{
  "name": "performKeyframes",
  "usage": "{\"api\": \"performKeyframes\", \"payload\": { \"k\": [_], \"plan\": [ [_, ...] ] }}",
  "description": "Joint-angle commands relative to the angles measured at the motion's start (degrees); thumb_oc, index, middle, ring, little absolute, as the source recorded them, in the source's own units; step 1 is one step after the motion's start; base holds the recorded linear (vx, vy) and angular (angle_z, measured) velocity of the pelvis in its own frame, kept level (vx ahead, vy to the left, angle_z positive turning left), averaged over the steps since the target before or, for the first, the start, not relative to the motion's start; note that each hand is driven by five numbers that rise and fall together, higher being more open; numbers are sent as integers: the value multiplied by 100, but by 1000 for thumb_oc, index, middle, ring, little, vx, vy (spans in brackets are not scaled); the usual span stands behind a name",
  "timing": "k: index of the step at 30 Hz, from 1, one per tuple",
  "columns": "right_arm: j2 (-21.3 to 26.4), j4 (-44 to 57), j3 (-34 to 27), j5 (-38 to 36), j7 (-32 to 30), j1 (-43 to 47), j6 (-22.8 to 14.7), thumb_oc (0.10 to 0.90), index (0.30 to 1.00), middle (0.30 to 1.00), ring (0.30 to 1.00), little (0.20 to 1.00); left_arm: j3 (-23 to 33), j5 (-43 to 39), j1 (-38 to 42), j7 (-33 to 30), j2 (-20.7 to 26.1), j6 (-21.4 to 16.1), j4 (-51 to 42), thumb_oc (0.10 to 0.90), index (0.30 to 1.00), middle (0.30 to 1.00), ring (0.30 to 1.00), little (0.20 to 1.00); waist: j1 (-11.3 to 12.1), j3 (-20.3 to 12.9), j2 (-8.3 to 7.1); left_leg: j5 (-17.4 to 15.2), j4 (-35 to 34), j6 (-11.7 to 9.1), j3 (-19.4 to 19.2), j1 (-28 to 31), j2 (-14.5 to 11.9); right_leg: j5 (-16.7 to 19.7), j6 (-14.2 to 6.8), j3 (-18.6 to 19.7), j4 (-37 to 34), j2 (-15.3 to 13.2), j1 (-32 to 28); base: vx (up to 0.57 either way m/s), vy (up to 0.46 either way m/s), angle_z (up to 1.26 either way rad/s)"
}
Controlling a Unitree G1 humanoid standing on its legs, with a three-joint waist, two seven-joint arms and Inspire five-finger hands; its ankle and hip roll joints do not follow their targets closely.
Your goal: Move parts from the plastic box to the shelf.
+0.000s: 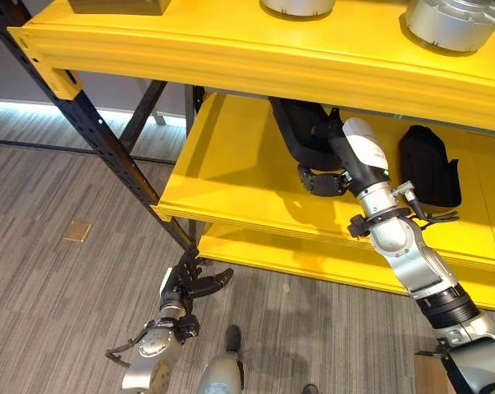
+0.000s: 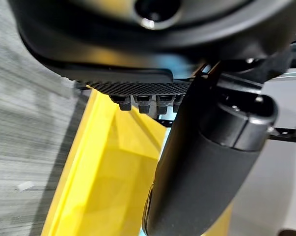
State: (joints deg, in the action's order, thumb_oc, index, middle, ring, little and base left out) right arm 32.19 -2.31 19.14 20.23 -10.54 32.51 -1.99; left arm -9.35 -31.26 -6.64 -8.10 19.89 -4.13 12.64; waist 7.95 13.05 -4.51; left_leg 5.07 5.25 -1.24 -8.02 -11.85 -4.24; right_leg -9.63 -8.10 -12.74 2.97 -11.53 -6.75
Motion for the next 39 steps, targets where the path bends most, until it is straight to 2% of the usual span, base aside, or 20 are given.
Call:
{"api": "performKeyframes", "payload": {
  "k": [1, 4, 5, 6, 7, 8, 9, 10, 11, 12, 13, 14, 16, 17, 20, 21, 22, 25, 30, 39],
  "plan": [
    [54, 432, -194, 78, -415, 1058, -384, 400, 300, 300, 300, 300, 130, -111, -189, 58, 250, -501, -897, 900, 1000, 1000, 1000, 1000, -81, -617, -186, -269, 927, -291, 214, -730, -577, 299, -153, 257, -177, -202, -308, 82, 74, -18],
    [-21, 442, -179, 97, -428, 1053, -395, 400, 300, 300, 300, 300, 127, -129, -196, 56, 259, -495, -891, 900, 1000, 1000, 1000, 1000, -24, -609, -181, -512, 1052, -127, 222, -690, -465, 429, -235, 242, 170, -369, -199, 100, 141, -13],
    [-60, 516, -188, 149, -401, 945, -427, 400, 300, 300, 300, 300, 83, -63, -158, 54, 307, -477, -869, 900, 1000, 1000, 1000, 1000, -40, -556, -155, -674, 1065, 36, 280, -601, -292, 915, -255, 394, 1013, -494, 175, 69, 166, -6],
    [-57, 520, -191, 150, -399, 945, -426, 400, 300, 300, 300, 300, 82, -63, -154, 54, 306, -477, -868, 900, 1000, 1000, 1000, 1000, -33, -574, -154, -644, 1045, 46, 272, -624, -293, 931, -257, 408, 1024, -494, 218, 51, 239, 6],
    [-59, 549, -190, 149, -364, 973, -424, 400, 300, 300, 300, 300, 13, 0, -14, 67, 444, -454, -846, 900, 1000, 1000, 1000, 1000, -186, -414, -37, -749, 1036, 172, 407, -495, -141, 1358, -125, 650, 1907, -443, 705, -2, 190, 30],
    [-85, 546, -154, 142, -376, 1052, -428, 400, 300, 300, 300, 300, -28, 27, 46, 61, 493, -464, -842, 900, 1000, 1000, 1000, 1000, -235, -351, 60, -742, 963, 206, 433, -403, -147, 1398, -93, 677, 2166, -362, 979, 1, 180, 50],
    [-83, 539, -147, 142, -379, 1067, -428, 400, 300, 300, 300, 300, -26, 27, 56, 60, 487, -467, -836, 900, 1000, 1000, 1000, 1000, -230, -343, 62, -742, 961, 203, 427, -407, -153, 1377, -89, 693, 2220, -360, 1014, 12, 89, 64],
    [-104, 526, -119, 147, -418, 1144, -422, 400, 300, 300, 300, 300, -14, 69, 90, 47, 530, -478, -827, 900, 1000, 1000, 1000, 1000, -244, -284, 129, -804, 891, 217, 395, -273, -168, 1336, -71, 588, 2288, -434, 1225, 76, 29, 41],
    [-89, 509, -103, 149, -416, 1208, -408, 400, 300, 300, 300, 300, -7, 70, 110, 46, 529, -481, -830, 900, 1000, 1000, 1000, 1000, -264, -260, 155, -832, 832, 202, 404, -174, -154, 1265, -33, 534, 2128, -491, 1342, 208, -45, 6],
    [-60, 404, -108, 86, -409, 1306, -395, 400, 300, 300, 300, 300, 8, 23, 174, 44, 524, -508, -821, 900, 1000, 1000, 1000, 1000, -313, -217, 141, -891, 847, 96, 467, -74, -138, 1156, -37, 459, 1450, -609, 1413, 238, -164, -22],
    [-43, 382, -106, 43, -400, 1402, -380, 400, 300, 300, 300, 300, 30, -10, 195, 37, 532, -527, -817, 900, 1000, 1000, 1000, 1000, -351, -156, 123, -948, 885, -4, 524, -18, -176, 1247, -111, 420, 959, -740, 1404, 193, -161, -16],
    [-45, 375, -103, 38, -400, 1414, -379, 400, 300, 300, 300, 300, 34, -12, 200, 38, 534, -528, -815, 900, 1000, 1000, 1000, 1000, -357, -142, 131, -968, 894, -8, 529, -1, -183, 1270, -116, 399, 888, -728, 1345, 119, -175, 5],
    [-9, 332, -4, 133, -404, 1604, -349, 400, 300, 300, 300, 300, 108, -91, 124, 8, 507, -582, -772, 900, 1000, 1000, 1000, 1000, -316, -72, 84, -1133, 1033, -208, 567, 170, -368, 1633, -317, 267, 217, -1060, 1404, 145, -205, 12],
    [-12, 328, 0, 135, -407, 1607, -350, 400, 300, 300, 300, 300, 109, -91, 123, 9, 506, -584, -771, 900, 1000, 1000, 1000, 1000, -315, -66, 85, -1136, 1033, -209, 564, 181, -370, 1639, -320, 266, 204, -1057, 1389, 117, -172, 8],
    [125, 390, -87, 142, -350, 1403, -381, 400, 300, 300, 300, 300, 136, -228, 36, 59, 405, -589, -706, 900, 1000, 1000, 1000, 1000, -286, -146, -27, -1168, 1130, -359, 668, 155, -399, 1326, -328, 202, 324, -947, 1215, 99, -199, 45],
    [135, 411, -109, 113, -356, 1419, -378, 400, 300, 300, 300, 300, 152, -255, -57, 80, 333, -558, -735, 900, 1000, 1000, 1000, 1000, -300, -214, 12, -1110, 1106, -471, 798, 194, -515, 1166, -279, 112, 476, -851, 1170, 115, -213, 60],
    [136, 412, -107, 112, -356, 1417, -378, 400, 300, 300, 300, 300, 153, -254, -63, 79, 331, -555, -741, 900, 1000, 1000, 1000, 1000, -314, -215, 20, -1109, 1106, -477, 815, 192, -520, 1157, -275, 95, 481, -845, 1161, 113, -210, 36],
    [120, 323, -94, 64, -391, 1512, -398, 400, 300, 300, 300, 300, 123, -210, -166, 188, 328, -485, -744, 900, 1000, 1000, 1000, 1000, -374, -313, 127, -989, 891, -559, 898, 343, -747, 873, -212, -72, 685, -688, 1053, 89, -175, 12],
    [207, 275, -24, 74, -383, 1713, -368, 400, 300, 300, 300, 300, 89, -203, -192, 199, 307, -446, -739, 900, 1000, 1000, 1000, 1000, -418, -364, 177, -995, 838, -586, 841, 454, -884, 687, -183, -44, 954, -616, 1103, 48, -80, 5],
    [155, -104, 231, 3, -435, 2308, -303, 400, 300, 300, 300, 300, 112, -277, -165, 174, 341, -480, -826, 900, 1000, 1000, 1000, 1000, -411, -363, 137, -1277, 1175, -561, 785, 480, -845, 568, -208, 150, 1238, -666, 1120, 9, 4, -5]
  ]
}}
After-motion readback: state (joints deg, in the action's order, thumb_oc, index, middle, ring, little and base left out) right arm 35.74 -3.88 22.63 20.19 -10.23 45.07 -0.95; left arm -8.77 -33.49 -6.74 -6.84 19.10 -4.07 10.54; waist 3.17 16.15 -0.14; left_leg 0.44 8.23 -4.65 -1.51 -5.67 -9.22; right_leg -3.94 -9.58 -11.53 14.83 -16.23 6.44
